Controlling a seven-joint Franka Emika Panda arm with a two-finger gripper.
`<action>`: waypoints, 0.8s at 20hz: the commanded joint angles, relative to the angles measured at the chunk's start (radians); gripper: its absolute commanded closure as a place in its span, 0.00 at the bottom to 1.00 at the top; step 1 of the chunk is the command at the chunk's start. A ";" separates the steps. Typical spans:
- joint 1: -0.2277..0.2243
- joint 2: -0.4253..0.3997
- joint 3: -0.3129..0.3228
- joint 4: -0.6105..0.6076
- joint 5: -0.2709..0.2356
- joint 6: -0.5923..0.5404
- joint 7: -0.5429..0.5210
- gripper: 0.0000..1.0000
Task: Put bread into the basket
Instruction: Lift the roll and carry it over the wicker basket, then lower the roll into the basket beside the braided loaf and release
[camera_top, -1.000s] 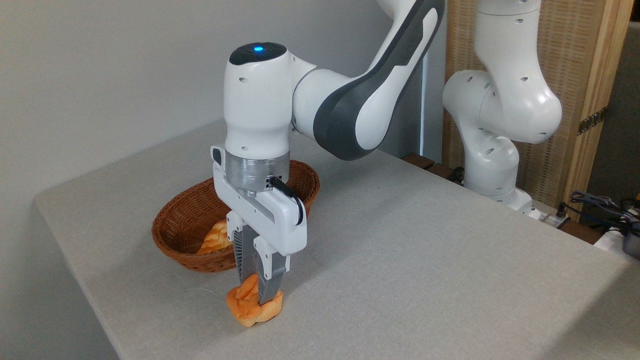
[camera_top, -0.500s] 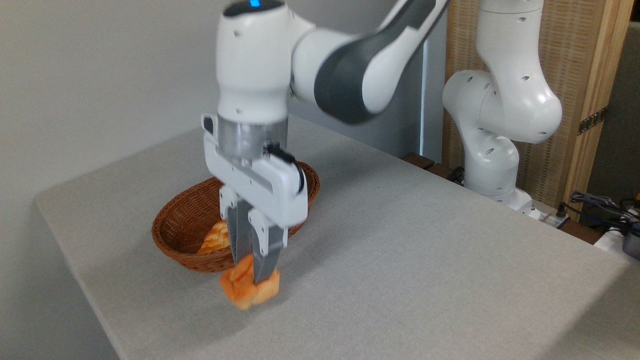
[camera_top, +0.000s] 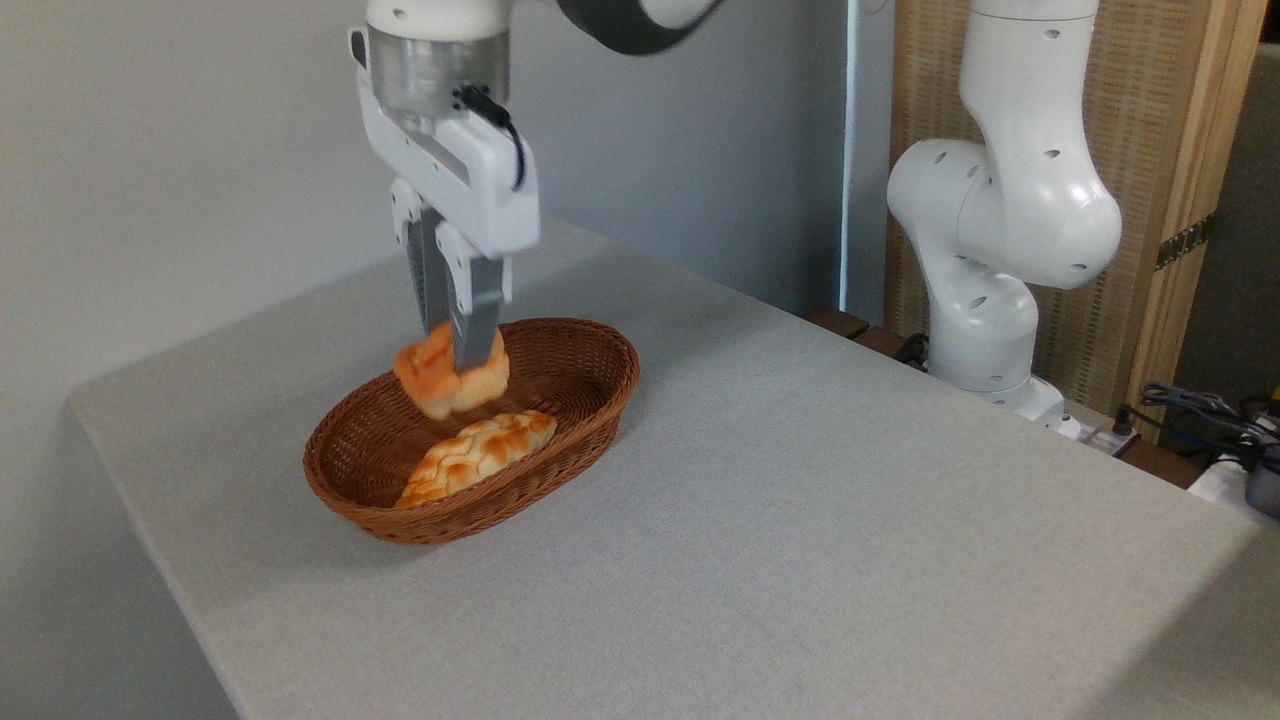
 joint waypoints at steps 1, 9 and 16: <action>-0.101 -0.009 -0.035 -0.020 -0.002 -0.028 -0.081 0.50; -0.261 -0.003 -0.037 -0.184 0.058 -0.019 -0.098 0.44; -0.261 0.003 -0.037 -0.209 0.064 0.018 -0.098 0.01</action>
